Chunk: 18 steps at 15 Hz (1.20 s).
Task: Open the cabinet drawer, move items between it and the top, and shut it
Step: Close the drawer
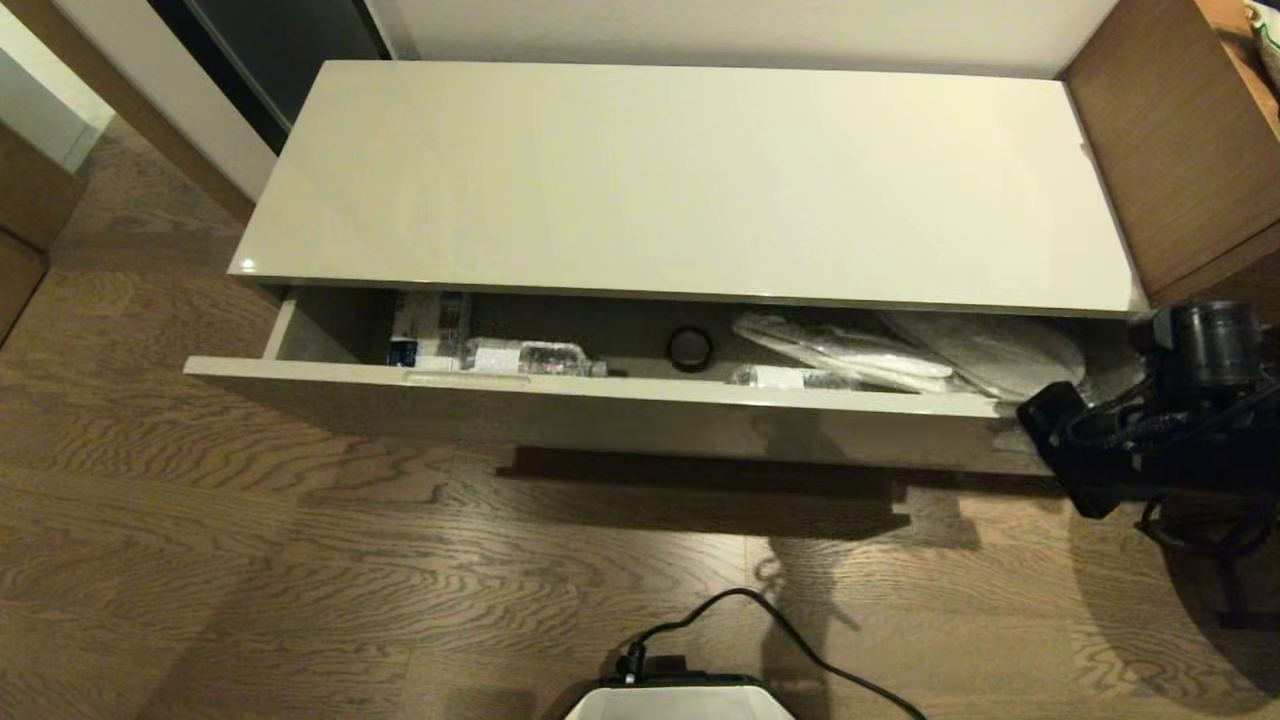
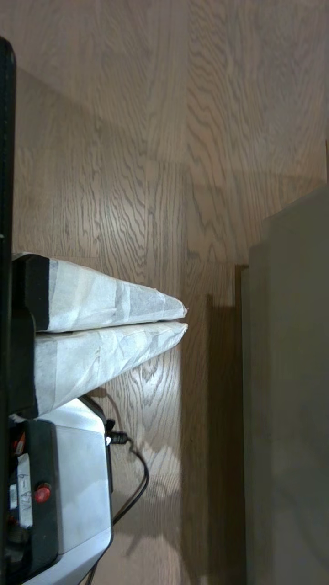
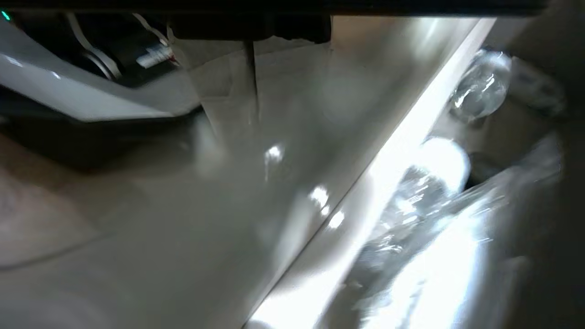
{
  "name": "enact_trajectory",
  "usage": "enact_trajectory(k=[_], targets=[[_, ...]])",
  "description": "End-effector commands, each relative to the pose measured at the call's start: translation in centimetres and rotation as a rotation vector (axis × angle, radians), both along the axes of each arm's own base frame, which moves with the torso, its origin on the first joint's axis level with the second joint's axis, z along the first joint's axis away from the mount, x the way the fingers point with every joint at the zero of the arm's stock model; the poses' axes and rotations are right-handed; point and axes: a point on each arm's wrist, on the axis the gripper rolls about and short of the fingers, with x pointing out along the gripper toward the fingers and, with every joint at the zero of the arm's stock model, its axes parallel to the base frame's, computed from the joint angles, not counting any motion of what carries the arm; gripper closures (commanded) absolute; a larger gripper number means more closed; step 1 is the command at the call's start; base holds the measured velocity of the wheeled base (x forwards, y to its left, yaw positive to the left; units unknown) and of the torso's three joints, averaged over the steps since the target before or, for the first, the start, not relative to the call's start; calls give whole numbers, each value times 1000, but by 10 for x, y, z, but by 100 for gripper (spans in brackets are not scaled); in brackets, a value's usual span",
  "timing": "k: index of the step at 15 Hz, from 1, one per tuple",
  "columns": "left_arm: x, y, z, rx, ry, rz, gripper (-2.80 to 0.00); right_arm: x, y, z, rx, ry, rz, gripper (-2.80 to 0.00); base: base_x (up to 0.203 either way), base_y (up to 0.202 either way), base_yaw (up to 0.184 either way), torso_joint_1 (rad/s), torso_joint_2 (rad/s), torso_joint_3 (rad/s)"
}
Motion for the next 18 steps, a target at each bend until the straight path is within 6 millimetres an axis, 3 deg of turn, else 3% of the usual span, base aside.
enact_trajectory(k=[1,5,8,13,18], targets=[[0,0,0,1,1,-1,0,-14,0,42,15,-115,21,0,0,0,0,0,0,0],[0,0,0,1,1,0,0,-28,-2,64,15,-158,37,0,0,0,0,0,0,0],[0,0,0,1,1,-1,0,-23,-1,64,23,-159,35,0,0,0,0,0,0,0],[0,0,0,1,1,-1,0,-9,-2,45,31,-94,21,0,0,0,0,0,0,0],[0,0,0,1,1,-1,0,2,-11,50,54,-122,-25,0,0,0,0,0,0,0]])
